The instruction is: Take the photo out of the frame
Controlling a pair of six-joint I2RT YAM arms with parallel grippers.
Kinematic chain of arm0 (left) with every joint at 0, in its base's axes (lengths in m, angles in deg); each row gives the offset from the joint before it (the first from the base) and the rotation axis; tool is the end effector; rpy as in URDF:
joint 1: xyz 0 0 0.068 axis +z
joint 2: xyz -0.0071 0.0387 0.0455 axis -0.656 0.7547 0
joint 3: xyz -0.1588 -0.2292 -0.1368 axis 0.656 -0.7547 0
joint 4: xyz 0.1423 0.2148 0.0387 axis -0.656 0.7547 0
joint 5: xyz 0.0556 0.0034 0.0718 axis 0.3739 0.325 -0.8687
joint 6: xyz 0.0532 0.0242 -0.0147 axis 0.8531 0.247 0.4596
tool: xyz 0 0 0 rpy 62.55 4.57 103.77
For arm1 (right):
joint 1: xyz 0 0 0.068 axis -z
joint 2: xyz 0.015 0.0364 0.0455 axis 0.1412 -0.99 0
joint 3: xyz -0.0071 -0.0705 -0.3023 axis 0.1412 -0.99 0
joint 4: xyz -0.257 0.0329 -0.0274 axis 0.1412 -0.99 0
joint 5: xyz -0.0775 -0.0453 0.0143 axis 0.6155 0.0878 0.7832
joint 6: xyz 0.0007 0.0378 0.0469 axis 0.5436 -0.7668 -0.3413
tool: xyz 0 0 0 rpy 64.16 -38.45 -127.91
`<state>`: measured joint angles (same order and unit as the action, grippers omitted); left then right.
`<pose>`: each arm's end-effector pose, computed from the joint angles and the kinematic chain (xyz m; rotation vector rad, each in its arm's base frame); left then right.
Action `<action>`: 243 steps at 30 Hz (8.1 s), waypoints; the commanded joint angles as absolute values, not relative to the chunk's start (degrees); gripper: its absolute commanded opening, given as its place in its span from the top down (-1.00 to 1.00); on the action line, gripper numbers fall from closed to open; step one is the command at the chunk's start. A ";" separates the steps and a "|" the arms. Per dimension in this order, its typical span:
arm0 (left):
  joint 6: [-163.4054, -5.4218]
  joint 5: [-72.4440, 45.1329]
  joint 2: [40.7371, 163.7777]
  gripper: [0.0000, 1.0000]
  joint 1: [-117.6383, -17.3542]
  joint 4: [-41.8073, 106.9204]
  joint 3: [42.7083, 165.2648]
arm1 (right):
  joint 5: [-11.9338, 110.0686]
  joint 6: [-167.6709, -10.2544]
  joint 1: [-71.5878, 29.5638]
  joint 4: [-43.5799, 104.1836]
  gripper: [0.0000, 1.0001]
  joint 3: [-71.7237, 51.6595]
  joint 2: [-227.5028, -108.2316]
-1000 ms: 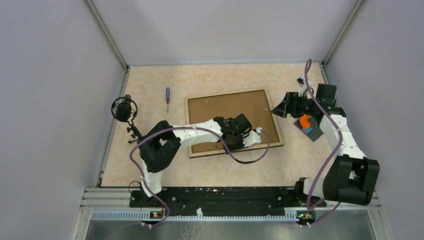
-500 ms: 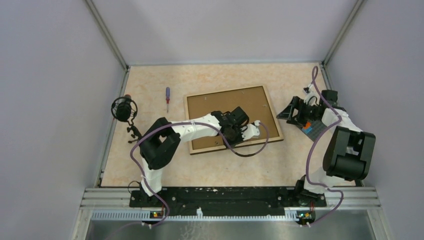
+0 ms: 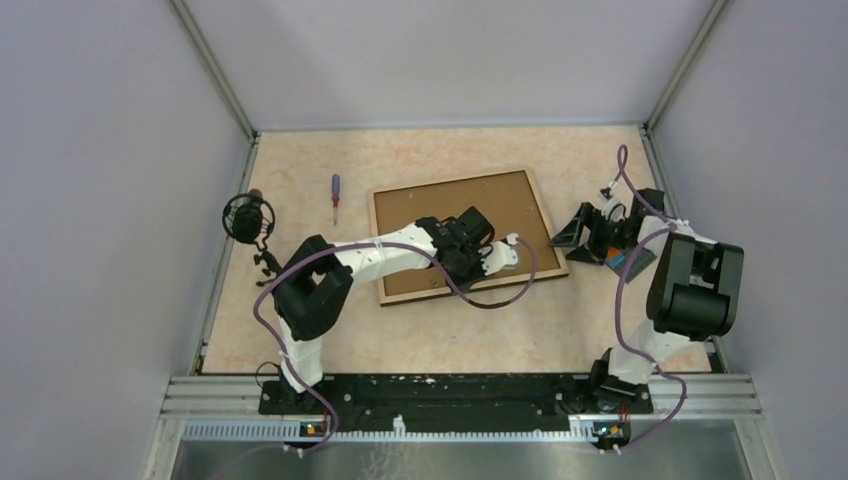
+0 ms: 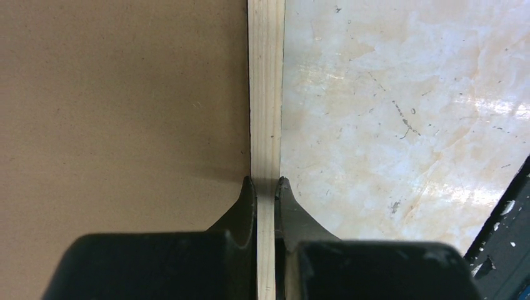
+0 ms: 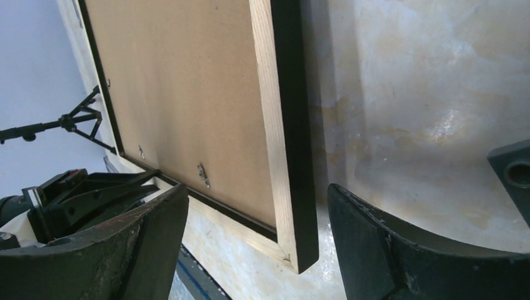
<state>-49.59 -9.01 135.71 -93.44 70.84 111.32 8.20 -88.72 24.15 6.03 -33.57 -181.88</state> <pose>0.2411 -0.3301 0.2259 1.7404 2.1303 -0.4515 0.3026 -0.0521 0.1967 0.2729 2.4857 1.0784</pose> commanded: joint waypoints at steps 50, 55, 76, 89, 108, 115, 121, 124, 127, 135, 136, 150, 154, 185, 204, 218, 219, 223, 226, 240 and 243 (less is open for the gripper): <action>-32.99 -62.43 136.07 -0.44 -107.62 29.67 94.74 | -12.54 -100.87 26.78 18.15 1.00 -38.25 -189.09; -33.72 -66.20 137.20 -0.21 -107.68 27.02 94.30 | -12.46 -100.78 26.96 18.06 1.00 -38.29 -189.09; -33.22 -65.24 134.30 1.00 -107.32 39.73 101.69 | -15.15 -93.10 27.00 9.90 -0.19 -33.44 -184.65; -39.29 -54.88 130.67 1.00 -104.78 60.68 118.46 | -22.38 -113.63 36.71 37.58 -0.70 -38.56 -164.16; -46.67 -36.78 129.01 1.00 -99.38 77.36 139.71 | -24.37 -112.46 39.98 35.73 -0.70 -38.95 -164.35; -44.01 -33.98 126.19 1.00 -97.96 75.72 137.17 | -24.91 -107.27 39.93 32.92 -0.69 -38.23 -162.48; -42.45 -31.58 123.28 1.00 -97.95 73.95 131.72 | -18.76 -78.01 39.86 8.62 -0.70 -27.08 -154.42; -40.33 -30.87 120.93 1.00 -97.95 72.02 128.29 | -15.48 -60.56 39.78 -5.70 -0.77 -20.14 -151.71; -37.78 -28.38 117.73 1.00 -97.95 69.58 124.05 | -14.46 -45.90 39.61 -14.30 -0.81 -16.39 -149.81; -35.18 -24.11 114.76 1.00 -97.95 68.97 119.90 | -7.23 -18.50 28.01 -22.99 -0.79 -20.16 -141.45; -35.21 -23.76 114.46 1.00 -98.03 68.99 119.69 | -5.47 -19.77 25.57 -20.14 -0.79 -21.77 -138.97; -34.67 -18.92 112.09 1.00 -98.04 68.80 116.94 | 16.12 -17.33 4.39 -10.23 -0.59 -28.19 -135.58; -35.04 -17.42 111.64 1.00 -98.04 68.89 116.43 | 16.24 -15.91 3.17 -11.23 -0.45 -28.93 -135.74; -24.83 -29.32 90.89 0.52 -89.29 66.80 92.98 | 23.29 -13.20 -0.41 -15.34 1.00 -27.53 -134.85; -28.82 -18.48 92.08 1.00 -88.82 70.16 101.08 | 45.65 -19.64 -25.69 -8.81 -0.48 -24.20 -138.98; -27.13 -15.35 89.73 1.00 -88.81 70.57 99.57 | 55.62 -18.07 -35.74 -6.60 0.04 -22.36 -148.47; -27.12 -15.17 89.39 1.00 -88.85 70.56 99.16 | 56.06 -18.12 -35.74 -6.55 0.19 -22.55 -148.60; -27.36 -13.70 88.02 1.00 -88.87 71.07 98.65 | 57.24 -18.63 -35.72 -6.42 0.58 -22.93 -148.66; -27.87 -13.56 87.18 1.00 -88.89 71.82 99.01 | 61.15 -22.39 -36.21 -7.97 0.98 -20.68 -150.19; -38.45 -16.05 84.04 -0.85 -86.69 74.63 113.68 | 54.84 -42.23 -34.49 -23.90 1.00 -6.69 -156.50; -40.18 -19.61 84.86 -0.93 -86.68 74.98 118.32 | 51.33 -44.76 -31.93 -26.55 1.00 -1.93 -158.90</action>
<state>-35.73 -16.90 84.85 -86.84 75.43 112.17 58.40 -33.11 -35.00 -22.20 -9.02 -156.85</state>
